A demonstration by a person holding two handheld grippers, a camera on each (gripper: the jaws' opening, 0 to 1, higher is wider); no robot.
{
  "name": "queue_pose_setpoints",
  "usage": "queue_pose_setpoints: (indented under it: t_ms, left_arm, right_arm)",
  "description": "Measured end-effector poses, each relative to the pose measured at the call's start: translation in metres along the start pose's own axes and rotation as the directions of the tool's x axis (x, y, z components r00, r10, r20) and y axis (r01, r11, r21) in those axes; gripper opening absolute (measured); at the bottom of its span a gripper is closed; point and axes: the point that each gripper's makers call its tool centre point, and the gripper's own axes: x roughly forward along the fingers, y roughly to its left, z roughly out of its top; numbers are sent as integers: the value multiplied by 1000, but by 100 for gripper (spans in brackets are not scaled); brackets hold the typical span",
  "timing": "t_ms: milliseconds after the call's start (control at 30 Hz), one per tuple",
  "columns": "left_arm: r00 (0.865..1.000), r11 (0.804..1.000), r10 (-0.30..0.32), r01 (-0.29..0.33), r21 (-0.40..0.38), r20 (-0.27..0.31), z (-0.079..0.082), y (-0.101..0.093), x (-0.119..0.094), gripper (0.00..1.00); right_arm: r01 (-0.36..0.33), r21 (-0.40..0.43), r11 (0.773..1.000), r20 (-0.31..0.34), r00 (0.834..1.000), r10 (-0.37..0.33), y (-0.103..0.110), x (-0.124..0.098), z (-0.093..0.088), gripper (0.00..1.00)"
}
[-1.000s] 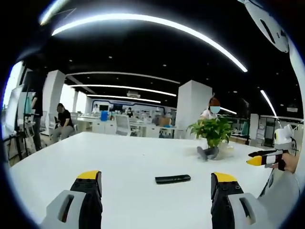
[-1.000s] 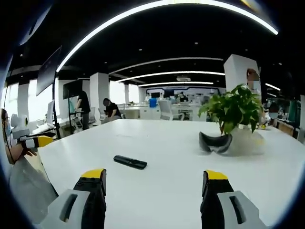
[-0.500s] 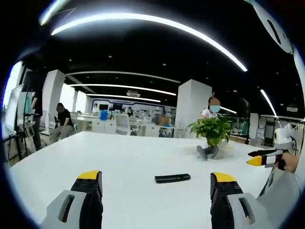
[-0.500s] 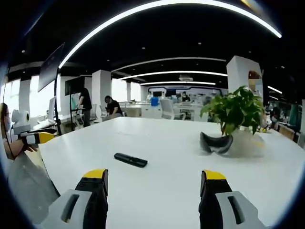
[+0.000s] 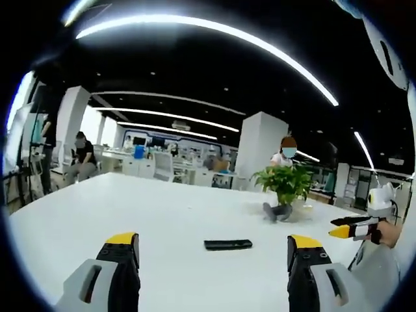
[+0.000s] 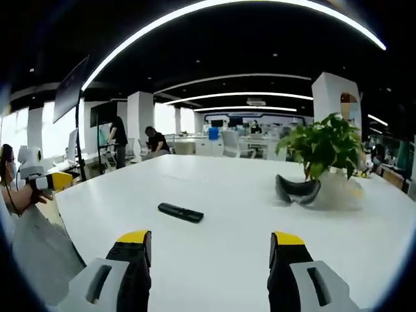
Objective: Press the specified remote control buttons in sequence, fully releasing each button before pressing the next.
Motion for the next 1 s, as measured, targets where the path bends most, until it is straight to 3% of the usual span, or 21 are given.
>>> queue_pose_setpoints:
  t_ms: [100,267,300,367,467,667,933,1000]
  left_arm:
    - [995,997,-43,37,-68,-93,-7,-5,5,91]
    - [990,989,-114,105,-104,-80,17,-5,35,92]
    - [981,985,-153,142,-104,-116,14,-7,44,93]
    - [970,984,-178,178,-13,-164,11,-6,59,90]
    - [942,962,-221,253,99,-254,-3,-10,79,89]
    - [867,920,-325,383,88,-379,-31,-22,111,84]
    - [812,891,-352,443,99,-465,-53,-23,147,84]
    - [791,881,-353,461,107,-500,-60,-22,153,84]
  right_arm:
    - [0,8,1000,-7,1000,0,-1,0,-2,72]
    - [-4,16,1000,-31,1000,5,-2,1,-7,66]
    - [-6,17,1000,-32,999,7,-1,1,-7,66]
    - [-10,22,1000,-29,1000,11,-1,1,-7,66]
    - [-20,26,999,-29,999,21,0,1,-7,65]
    - [-34,31,999,-38,999,35,2,1,-9,59]
    - [-32,31,999,-50,998,34,1,1,-12,56]
    - [-33,28,999,-57,998,34,2,2,-13,55]
